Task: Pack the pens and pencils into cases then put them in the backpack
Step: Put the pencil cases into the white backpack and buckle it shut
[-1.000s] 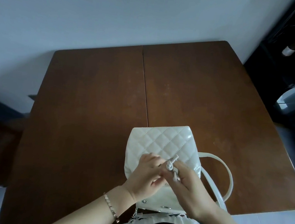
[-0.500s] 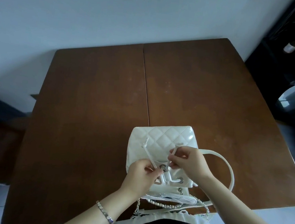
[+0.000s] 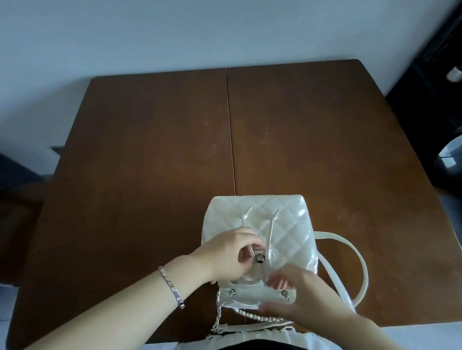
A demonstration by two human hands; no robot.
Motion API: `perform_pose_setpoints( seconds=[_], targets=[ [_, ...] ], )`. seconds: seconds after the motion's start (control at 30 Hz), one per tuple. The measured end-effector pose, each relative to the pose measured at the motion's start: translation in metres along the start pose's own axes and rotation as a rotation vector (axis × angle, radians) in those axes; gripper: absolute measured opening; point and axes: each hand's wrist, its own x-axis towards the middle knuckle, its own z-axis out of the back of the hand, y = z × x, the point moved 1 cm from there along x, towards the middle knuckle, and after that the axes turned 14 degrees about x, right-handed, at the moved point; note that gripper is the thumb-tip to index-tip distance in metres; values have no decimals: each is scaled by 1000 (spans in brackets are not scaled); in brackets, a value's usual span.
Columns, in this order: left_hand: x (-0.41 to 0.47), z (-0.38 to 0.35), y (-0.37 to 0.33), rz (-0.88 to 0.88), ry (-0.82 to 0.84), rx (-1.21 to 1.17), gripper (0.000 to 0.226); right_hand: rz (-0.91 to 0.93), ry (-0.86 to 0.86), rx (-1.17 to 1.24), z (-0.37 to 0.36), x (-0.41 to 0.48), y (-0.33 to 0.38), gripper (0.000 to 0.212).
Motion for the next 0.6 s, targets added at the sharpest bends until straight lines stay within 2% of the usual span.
perform_pose_setpoints(
  seconds=[0.03,0.1,0.23,0.37,0.47,0.6],
  targets=[
    [3,1,1,38,29,-24,30,28,30,-115,-2,-2,-6,30],
    [10,6,1,97,128,-22,30,169,-29,-297,-6,0,-16,25],
    [22,8,-6,86,260,220,25,336,-220,-299,-4,6,-15,12],
    [26,11,-12,33,234,389,15,476,-245,-324,8,8,8,9],
    [32,15,-12,30,260,380,16,306,-251,-226,23,19,18,15],
    [37,20,-7,67,433,147,25,39,-243,96,28,35,7,9]
  ],
)
